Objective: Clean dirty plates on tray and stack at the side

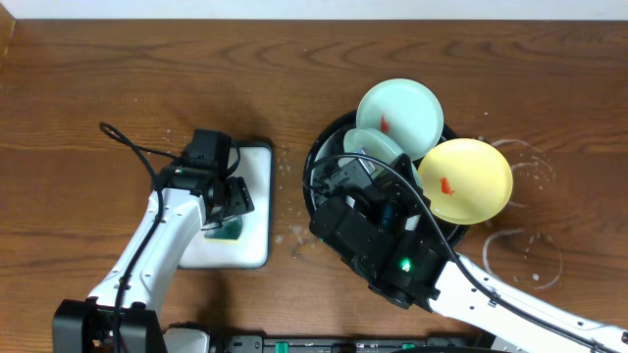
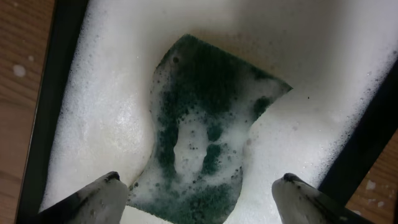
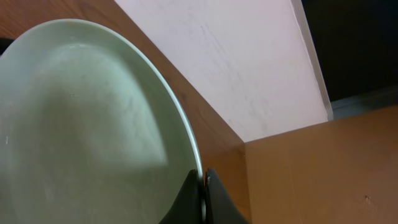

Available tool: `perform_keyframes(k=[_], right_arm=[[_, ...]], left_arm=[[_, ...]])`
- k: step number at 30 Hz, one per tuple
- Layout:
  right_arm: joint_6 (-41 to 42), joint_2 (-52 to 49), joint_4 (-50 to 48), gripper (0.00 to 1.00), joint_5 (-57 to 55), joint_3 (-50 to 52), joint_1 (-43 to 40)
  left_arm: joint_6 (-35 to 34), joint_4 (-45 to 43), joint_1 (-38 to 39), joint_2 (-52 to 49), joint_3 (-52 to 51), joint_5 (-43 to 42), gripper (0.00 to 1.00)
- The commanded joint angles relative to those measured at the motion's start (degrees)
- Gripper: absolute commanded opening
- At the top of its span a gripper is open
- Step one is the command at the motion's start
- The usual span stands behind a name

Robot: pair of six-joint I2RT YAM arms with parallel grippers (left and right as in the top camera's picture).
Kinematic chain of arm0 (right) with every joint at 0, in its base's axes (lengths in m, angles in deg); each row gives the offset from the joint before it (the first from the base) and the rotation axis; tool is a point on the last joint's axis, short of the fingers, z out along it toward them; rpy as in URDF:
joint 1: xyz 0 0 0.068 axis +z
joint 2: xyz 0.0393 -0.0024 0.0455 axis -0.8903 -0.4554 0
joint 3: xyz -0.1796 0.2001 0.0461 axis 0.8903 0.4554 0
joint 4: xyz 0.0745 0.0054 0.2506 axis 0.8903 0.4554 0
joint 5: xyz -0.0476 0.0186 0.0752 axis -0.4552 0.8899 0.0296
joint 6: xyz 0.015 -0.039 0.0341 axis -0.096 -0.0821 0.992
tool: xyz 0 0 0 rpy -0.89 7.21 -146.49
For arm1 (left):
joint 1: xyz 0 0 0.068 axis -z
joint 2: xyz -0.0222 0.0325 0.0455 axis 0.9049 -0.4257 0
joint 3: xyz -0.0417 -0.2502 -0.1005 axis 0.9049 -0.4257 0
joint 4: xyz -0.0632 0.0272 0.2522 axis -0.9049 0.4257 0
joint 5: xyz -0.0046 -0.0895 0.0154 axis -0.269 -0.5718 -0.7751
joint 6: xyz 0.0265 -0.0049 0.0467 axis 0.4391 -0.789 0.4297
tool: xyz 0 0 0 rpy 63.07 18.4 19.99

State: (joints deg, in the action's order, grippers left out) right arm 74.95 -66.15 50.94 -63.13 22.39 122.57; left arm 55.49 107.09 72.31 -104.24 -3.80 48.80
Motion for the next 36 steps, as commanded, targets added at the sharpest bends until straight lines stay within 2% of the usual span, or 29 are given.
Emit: perform_keyframes(k=[1, 18, 21, 25, 31, 33, 35, 36], right_arm=[[-0.39, 0.94, -0.37, 0.01, -1.97, -1.25, 0.33], [0.50, 0.94, -0.35, 0.01, -1.95, -1.22, 0.33], [4.52, 0.94, 0.74, 0.01, 0.66, -1.22, -0.07], [13.99, 0.87, 3.87, 0.01, 6.38, -1.07, -3.26], [11.91, 1.09, 3.98, 0.01, 5.51, -1.11, -4.85], [8.55, 1.09, 4.44, 0.01, 5.42, -1.11, -4.92], [10.32, 1.09, 4.28, 0.01, 3.87, -1.11, -5.55], [10.71, 1.09, 4.17, 0.01, 6.47, -1.11, -5.73]], left_arm=[[0.07, 0.13, -0.26, 0.17, -0.20, 0.11, 0.82], [0.07, 0.13, -0.26, 0.17, -0.20, 0.11, 0.82], [0.07, 0.13, -0.26, 0.17, -0.20, 0.11, 0.82], [0.07, 0.13, -0.26, 0.17, -0.20, 0.11, 0.82], [0.09, 0.13, -0.26, 0.17, -0.20, 0.11, 0.82], [0.07, 0.13, -0.26, 0.17, -0.20, 0.11, 0.82], [0.09, 0.13, -0.26, 0.17, -0.20, 0.11, 0.82], [0.09, 0.13, -0.26, 0.17, -0.20, 0.11, 0.82]])
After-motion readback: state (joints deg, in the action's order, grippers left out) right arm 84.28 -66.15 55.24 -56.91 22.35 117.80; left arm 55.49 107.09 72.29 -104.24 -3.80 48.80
